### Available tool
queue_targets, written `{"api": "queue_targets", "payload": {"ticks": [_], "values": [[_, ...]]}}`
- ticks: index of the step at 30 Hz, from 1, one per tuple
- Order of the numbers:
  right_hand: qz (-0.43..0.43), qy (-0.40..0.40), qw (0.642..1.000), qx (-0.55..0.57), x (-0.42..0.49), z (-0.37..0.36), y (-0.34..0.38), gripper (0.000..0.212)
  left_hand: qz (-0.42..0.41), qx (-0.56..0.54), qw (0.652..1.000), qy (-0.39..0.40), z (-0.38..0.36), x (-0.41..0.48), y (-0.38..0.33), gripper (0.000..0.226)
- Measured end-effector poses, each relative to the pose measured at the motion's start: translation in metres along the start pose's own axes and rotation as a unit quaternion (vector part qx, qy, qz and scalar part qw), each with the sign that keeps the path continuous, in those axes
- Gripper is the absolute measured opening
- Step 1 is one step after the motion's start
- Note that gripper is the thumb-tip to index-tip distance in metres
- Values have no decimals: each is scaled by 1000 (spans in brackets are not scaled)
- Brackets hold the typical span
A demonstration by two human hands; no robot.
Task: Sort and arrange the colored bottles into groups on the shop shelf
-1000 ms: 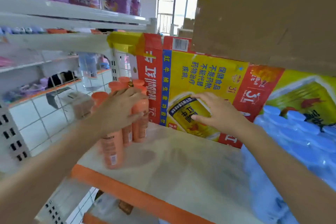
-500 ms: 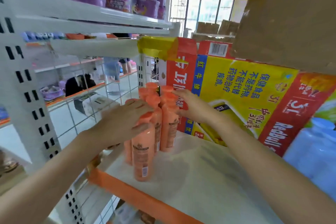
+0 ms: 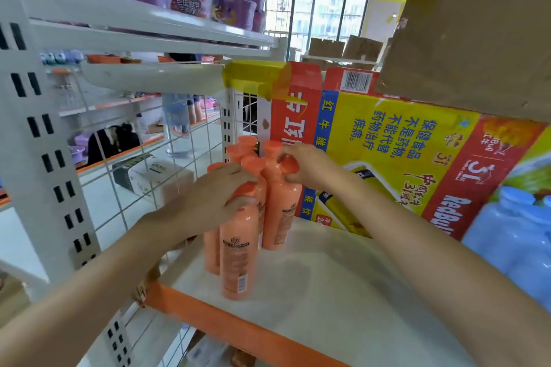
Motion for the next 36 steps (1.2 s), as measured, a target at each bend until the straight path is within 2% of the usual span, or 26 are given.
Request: {"api": "queue_targets", "payload": {"ticks": [10,19,25,36], "values": [[-17,4,1000,11,-45,21,-19,35,-44,6,998,-43,-7,20,-26,36],[-42,33,998,12,-112,46,-67,33,-84,-23,996,-15,-37,69,-81,38],[-91,40,995,-10,-153,65,-125,35,-107,-37,993,37,-66,109,-129,40],[-139,44,988,-52,-197,94,-204,34,-149,-32,987,49,-108,170,-203,41]]}}
Point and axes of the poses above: each hand's wrist, its own x-axis towards the middle knuckle, its own z-axis out of the back of the hand, y = z × x, the point moved 5 cm from there along x, towards the middle knuckle, and after that the axes turned 4 degrees about z, right-handed, at the moved point
